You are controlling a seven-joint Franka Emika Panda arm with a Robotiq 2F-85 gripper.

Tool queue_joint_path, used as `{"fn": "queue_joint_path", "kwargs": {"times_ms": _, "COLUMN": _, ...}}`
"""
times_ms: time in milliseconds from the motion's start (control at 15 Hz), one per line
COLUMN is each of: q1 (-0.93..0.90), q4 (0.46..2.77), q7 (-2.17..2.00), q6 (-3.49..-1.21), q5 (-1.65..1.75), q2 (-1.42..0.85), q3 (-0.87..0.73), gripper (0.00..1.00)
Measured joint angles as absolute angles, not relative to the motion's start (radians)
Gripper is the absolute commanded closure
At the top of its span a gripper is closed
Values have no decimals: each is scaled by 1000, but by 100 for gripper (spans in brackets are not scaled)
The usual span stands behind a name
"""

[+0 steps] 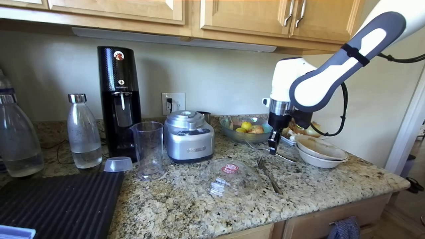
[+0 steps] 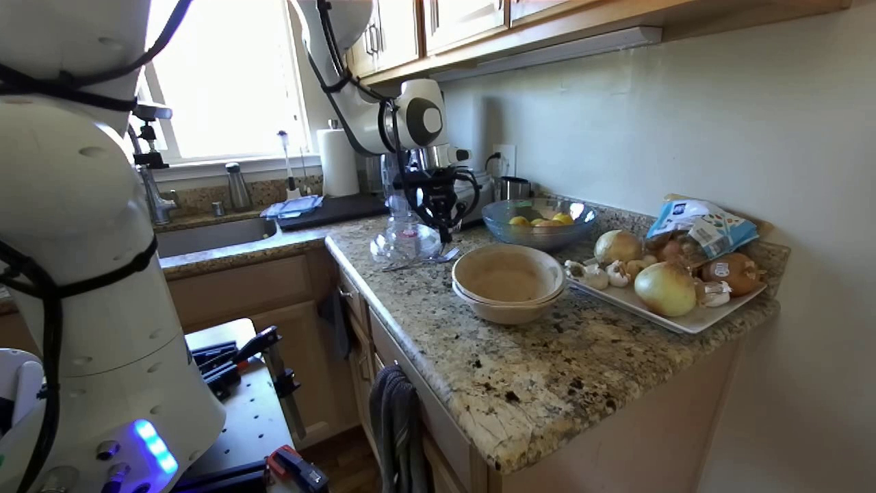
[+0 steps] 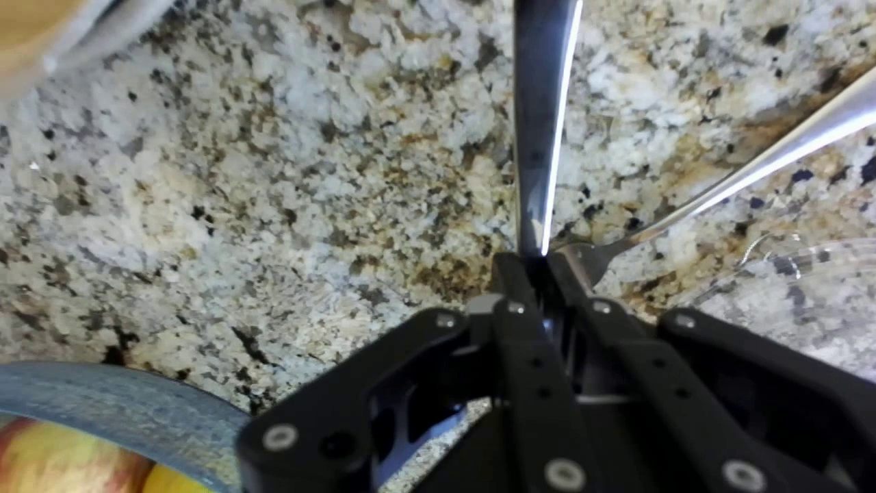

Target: Pick the bowl on the left, put it in the bowl on the right then put both forks inside the bowl

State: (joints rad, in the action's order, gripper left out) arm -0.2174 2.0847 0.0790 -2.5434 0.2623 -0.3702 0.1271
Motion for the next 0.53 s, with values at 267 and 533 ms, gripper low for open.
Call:
{"fn": "queue_joint_path", "kwargs": {"times_ms": 267, "q1": -217, "q4": 2108, "q7": 75, "q6": -2543, "q5": 266, "q2": -340, "q3": 112, "gripper": 90}}
{"fn": "queue_joint_path", "kwargs": {"times_ms": 533, "q1": -219, "q4": 2102, "q7": 75, "q6": -2543, "q5": 266, "q2": -353, "q3": 114, "gripper": 90}}
